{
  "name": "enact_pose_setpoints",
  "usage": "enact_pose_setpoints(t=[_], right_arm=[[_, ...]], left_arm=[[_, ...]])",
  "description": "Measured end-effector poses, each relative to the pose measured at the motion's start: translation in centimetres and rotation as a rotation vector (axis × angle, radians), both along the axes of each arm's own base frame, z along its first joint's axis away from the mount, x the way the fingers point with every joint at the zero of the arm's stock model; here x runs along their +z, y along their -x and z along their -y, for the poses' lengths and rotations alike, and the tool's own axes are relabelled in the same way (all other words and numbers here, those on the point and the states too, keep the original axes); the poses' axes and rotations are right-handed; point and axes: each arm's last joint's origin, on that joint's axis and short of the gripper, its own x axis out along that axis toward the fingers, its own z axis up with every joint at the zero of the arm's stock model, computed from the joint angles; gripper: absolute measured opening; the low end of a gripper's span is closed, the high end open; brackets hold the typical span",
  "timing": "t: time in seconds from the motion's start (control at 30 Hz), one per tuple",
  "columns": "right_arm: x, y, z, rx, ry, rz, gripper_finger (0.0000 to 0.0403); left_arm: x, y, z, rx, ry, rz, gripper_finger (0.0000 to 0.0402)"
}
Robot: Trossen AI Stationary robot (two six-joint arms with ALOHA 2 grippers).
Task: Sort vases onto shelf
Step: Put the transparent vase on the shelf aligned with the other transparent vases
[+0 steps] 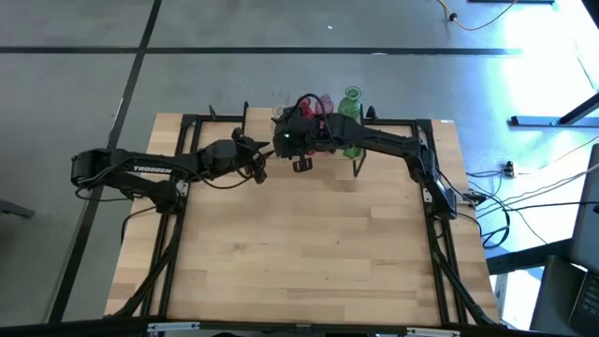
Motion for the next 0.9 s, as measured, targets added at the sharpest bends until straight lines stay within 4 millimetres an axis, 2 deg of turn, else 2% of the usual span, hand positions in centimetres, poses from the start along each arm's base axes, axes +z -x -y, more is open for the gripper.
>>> enact_pose_setpoints(t=[0.63,0.9], right_arm=[[0.15,0.06,0.25,-0.058,0.077,-0.005,0.0115],[0.12,0.01,-0.12,-0.035,0.056,-0.004,0.0115]], left_arm=[[0.03,0.0,-0.02,0.003,-0.002,0.003,0.0135],[0.04,0.0,-0.02,0.004,-0.002,0.003,0.0135]])
